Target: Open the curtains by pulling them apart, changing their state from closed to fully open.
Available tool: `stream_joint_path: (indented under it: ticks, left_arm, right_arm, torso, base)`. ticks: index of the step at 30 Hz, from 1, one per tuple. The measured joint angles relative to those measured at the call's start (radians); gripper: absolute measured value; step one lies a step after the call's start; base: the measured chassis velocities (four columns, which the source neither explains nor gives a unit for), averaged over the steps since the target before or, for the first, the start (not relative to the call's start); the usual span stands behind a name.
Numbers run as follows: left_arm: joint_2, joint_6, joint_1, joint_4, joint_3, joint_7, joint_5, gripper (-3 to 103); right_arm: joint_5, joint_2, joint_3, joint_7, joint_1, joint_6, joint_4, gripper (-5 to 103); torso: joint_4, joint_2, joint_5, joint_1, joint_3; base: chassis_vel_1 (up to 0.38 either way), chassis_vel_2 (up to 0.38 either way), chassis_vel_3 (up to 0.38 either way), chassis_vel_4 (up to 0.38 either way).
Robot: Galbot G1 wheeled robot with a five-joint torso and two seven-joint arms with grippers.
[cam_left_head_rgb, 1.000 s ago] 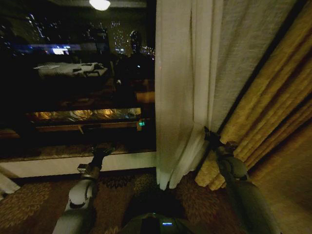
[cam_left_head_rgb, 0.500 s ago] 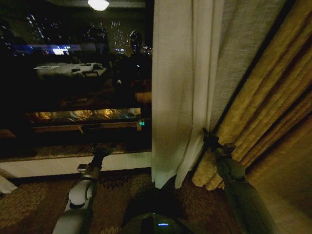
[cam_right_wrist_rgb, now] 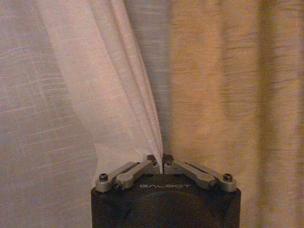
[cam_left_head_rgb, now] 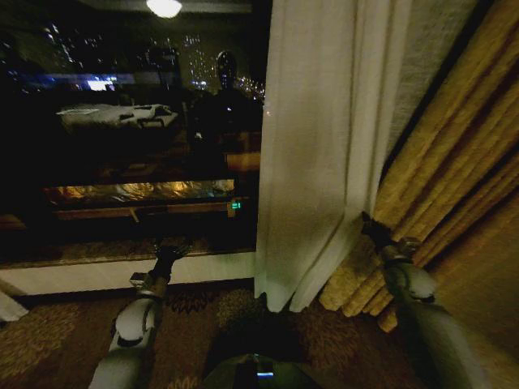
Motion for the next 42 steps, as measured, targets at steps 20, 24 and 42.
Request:
stream_joint_path:
  ticks: [20, 24, 42]
  left_arm:
    - [0.002, -0.001, 0.002, 0.0, -0.007, 0.0, -0.001, 100]
    - [0.003, -0.001, 0.003, -0.001, -0.009, 0.0, -0.002, 100]
    - [-0.007, 0.004, 0.011, -0.016, -0.002, 0.0, 0.007, 100]
  right_arm:
    - [0.071, -0.17, 0.075, -0.019, 0.093, 0.033, -0.27, 0]
    - [0.074, -0.184, 0.077, -0.02, 0.101, 0.043, -0.307, 0]
    - [-0.026, -0.006, -0.071, -0.034, 0.007, 0.019, -0.02, 15]
  torso:
    - [0.0002, 0.0, -0.0001, 0.0, 0.0]
    - [0.0001, 0.0, -0.0002, 0.0, 0.0]
    - [0.0002, 0.0, -0.0005, 0.0, 0.0]
  base:
    - [0.0, 0.0, 0.0, 0.0]
    - [0.0, 0.0, 0.0, 0.0]
    - [0.0, 0.0, 0.0, 0.0]
